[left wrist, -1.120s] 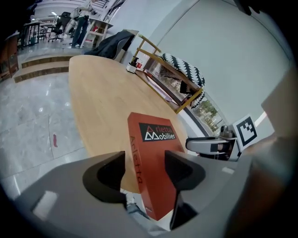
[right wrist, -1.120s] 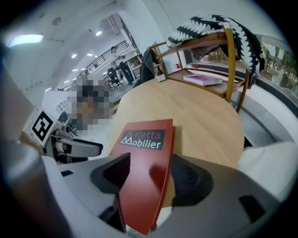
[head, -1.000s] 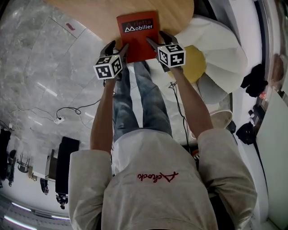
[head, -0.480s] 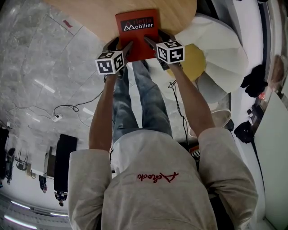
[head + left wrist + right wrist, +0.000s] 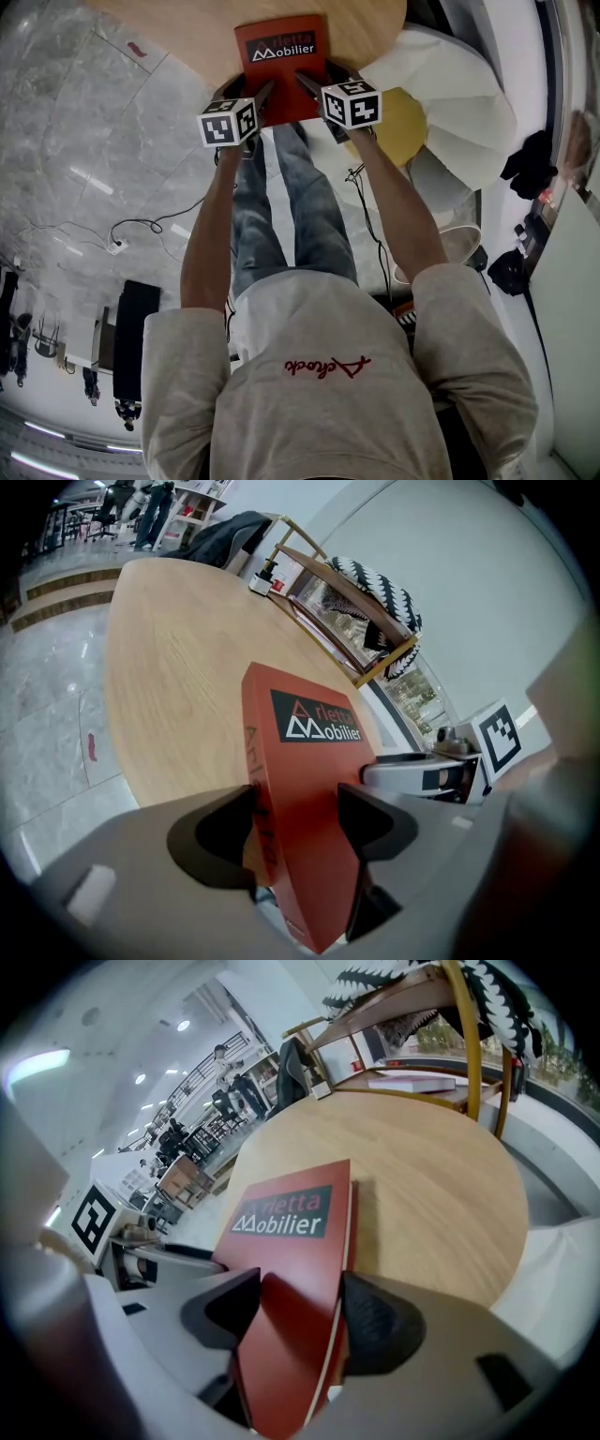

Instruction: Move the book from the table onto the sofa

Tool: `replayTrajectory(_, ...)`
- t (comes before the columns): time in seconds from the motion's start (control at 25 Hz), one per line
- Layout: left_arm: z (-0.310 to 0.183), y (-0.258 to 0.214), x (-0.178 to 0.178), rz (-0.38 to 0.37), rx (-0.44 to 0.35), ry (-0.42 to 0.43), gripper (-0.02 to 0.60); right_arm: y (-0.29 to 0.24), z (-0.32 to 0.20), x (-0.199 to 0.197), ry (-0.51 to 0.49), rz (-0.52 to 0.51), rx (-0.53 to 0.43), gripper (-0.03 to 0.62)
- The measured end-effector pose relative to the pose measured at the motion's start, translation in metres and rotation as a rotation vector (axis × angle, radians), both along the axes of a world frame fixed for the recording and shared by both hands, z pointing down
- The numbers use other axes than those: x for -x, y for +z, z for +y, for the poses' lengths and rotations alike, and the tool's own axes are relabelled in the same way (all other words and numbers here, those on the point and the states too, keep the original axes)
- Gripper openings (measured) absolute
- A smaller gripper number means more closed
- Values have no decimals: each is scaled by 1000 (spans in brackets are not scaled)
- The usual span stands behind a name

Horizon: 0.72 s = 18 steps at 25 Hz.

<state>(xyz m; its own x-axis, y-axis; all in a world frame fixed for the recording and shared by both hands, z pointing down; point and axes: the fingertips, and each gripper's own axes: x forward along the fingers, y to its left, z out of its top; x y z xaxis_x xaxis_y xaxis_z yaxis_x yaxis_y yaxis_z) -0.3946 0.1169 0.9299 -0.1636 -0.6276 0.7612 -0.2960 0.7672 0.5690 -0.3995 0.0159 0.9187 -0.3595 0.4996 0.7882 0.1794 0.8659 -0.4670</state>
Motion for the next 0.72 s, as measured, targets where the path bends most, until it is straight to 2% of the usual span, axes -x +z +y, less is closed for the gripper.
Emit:
replayTrajectory(0.24,-1,-2,1,-20,19,-26,290,-4,1,0,16,-13,-34,267)
replayTrajectory(0.44,-3,-14,2,-55,15,-10,290,-19,0,-2,14,-56,-62,267)
replayTrajectory(0.72,3,-45,23,-158,23,-52,290,-51,5,14,27,-139,-84,267)
